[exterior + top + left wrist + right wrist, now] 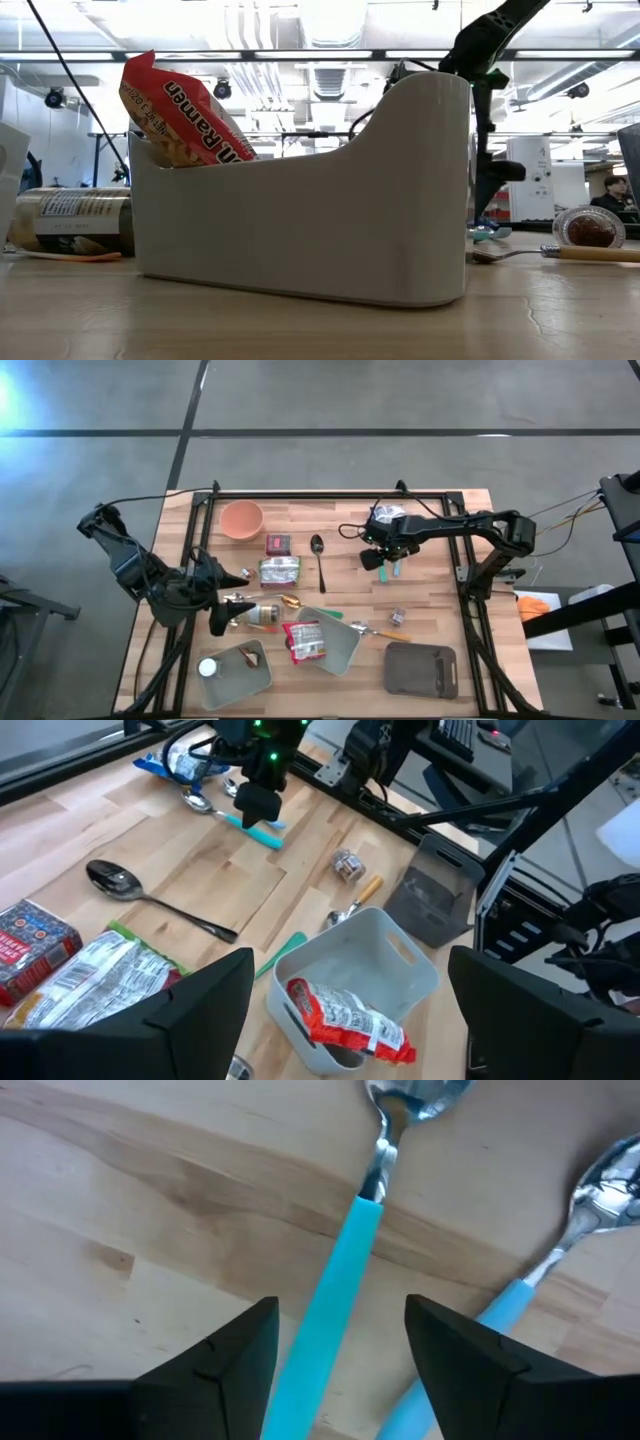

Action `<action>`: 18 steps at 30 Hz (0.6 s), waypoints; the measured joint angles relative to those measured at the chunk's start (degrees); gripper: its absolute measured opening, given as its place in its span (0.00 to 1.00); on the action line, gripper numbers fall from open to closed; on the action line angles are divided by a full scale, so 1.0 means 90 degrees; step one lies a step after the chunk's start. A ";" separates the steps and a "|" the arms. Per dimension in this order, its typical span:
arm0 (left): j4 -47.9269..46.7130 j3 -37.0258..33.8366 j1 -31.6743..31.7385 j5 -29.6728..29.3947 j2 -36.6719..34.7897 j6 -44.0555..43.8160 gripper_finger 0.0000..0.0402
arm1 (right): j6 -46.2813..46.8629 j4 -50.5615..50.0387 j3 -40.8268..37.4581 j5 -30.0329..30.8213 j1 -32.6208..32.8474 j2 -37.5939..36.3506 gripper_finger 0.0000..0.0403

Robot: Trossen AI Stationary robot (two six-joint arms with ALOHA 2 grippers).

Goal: Pick & Place Food Item
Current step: Put the left light blue spoon into the black bin

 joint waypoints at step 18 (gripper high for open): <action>0.0053 0.0000 0.0002 0.0185 0.0018 -0.0068 0.85 | -0.0274 -0.0465 0.0756 0.0301 0.0111 0.1025 0.45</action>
